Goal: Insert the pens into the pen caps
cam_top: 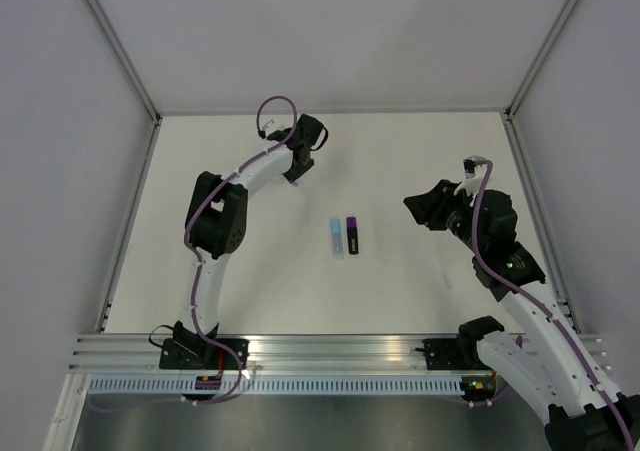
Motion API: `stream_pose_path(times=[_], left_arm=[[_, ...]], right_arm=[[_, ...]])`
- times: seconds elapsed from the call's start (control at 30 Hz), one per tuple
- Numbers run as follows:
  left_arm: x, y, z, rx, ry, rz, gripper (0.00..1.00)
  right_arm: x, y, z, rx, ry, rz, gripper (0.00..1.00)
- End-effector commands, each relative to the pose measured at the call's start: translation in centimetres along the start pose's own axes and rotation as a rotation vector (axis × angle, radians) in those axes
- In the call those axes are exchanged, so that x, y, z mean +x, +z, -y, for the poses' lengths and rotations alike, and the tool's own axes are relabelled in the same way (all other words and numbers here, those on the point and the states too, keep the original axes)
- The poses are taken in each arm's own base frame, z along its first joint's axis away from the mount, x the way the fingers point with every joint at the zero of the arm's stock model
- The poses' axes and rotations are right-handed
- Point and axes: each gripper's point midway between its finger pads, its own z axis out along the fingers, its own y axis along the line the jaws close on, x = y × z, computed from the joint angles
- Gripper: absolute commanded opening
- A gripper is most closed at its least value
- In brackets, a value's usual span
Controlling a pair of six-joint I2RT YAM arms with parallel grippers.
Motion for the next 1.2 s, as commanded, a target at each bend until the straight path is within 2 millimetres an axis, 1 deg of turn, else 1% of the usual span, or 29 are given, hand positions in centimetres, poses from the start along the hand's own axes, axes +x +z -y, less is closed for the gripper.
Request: stream_pose_path(times=[0.0,0.17,0.4,0.5,0.6,0.77,0.83,1.0,1.03,1.07,1.1,1.13,1.17], left_arm=[[0.0,0.4,0.8,-0.001,-0.06,-0.005,0.45],[0.9,2.0,-0.1,-0.035,-0.06,-0.026,0.45],[1.5,3.7,-1.5,-0.086,-0.084,-0.04,0.45],[1.9,4.3,-1.8,-0.093,-0.089,-0.06,0.43],[2.1,4.7,-1.7,-0.085,-0.082,-0.072,0.41],[2.7,5.1,-2.0,-0.093,-0.053,-0.089,0.31],[3.4,5.2,-2.4,-0.098,-0.025,-0.107,0.24],[5.4,5.3,-3.9,-0.138,0.014,-0.18,0.21],[6.2,5.3,-4.3,-0.143,0.023,-0.212,0.2],[6.6,5.3,-4.3,-0.138,0.03,-0.229,0.18],[7.0,5.2,-4.4,-0.136,0.037,-0.245,0.15],[7.7,5.1,-4.6,-0.126,0.063,-0.28,0.05],[8.1,4.9,-4.7,-0.122,0.071,-0.296,0.02]], right_arm=[[-0.7,-0.3,-1.1,-0.051,0.001,0.036,0.43],[-0.5,-0.2,-1.3,-0.064,0.004,0.027,0.43],[-0.4,-0.3,-1.1,-0.06,0.002,0.032,0.43],[-0.4,-0.2,-1.2,-0.068,0.002,0.033,0.44],[-0.3,-0.1,-1.4,-0.076,0.005,0.03,0.44],[-0.5,-0.3,-1.6,-0.084,0.004,0.037,0.44],[-0.5,-0.3,-1.6,-0.087,0.005,0.037,0.44],[-0.5,-0.2,-1.7,-0.091,0.004,0.038,0.44],[-0.6,-0.1,-1.7,-0.09,0.006,0.04,0.44],[-0.5,0.0,-1.6,-0.09,0.007,0.035,0.44],[-0.5,0.1,-1.6,-0.091,0.008,0.035,0.44],[-0.5,0.1,-1.7,-0.094,0.007,0.031,0.45],[-0.3,0.3,-1.5,-0.089,0.007,0.023,0.45]])
